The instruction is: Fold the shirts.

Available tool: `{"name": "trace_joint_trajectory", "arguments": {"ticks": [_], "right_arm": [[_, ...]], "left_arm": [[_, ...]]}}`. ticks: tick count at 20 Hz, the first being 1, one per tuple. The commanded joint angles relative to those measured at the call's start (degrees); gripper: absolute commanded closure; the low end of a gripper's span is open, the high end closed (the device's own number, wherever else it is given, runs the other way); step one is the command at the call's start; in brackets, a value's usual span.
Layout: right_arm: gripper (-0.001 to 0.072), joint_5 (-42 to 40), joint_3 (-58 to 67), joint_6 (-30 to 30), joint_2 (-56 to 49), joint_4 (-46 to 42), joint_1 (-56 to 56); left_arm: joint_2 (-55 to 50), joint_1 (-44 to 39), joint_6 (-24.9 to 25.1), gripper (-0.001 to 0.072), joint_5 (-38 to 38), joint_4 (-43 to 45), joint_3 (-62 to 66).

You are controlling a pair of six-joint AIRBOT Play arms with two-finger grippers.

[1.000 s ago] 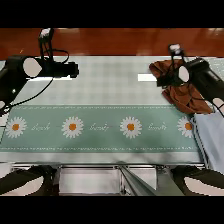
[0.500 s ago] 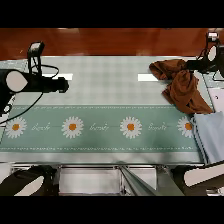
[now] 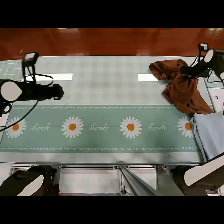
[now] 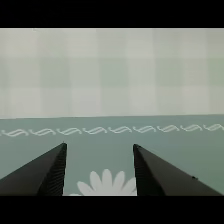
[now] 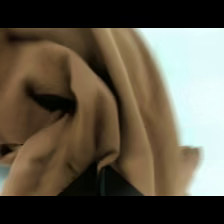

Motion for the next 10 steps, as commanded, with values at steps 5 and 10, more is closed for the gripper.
{"name": "trace_joint_trajectory", "arguments": {"ticks": [5, 10], "right_arm": [[0.0692, 1.62, 10.8, -6.43, 19.19, 8.44, 3.06], [0.0692, 2.89, 19.04, -6.8, 28.89, 5.7, 12.76]], "left_arm": [[11.23, 16.5, -1.44, 0.0202, -3.82, 2.56, 1.05], [23.87, 18.03, -1.4, 0.0203, -2.8, 1.27, -4.61]]}}
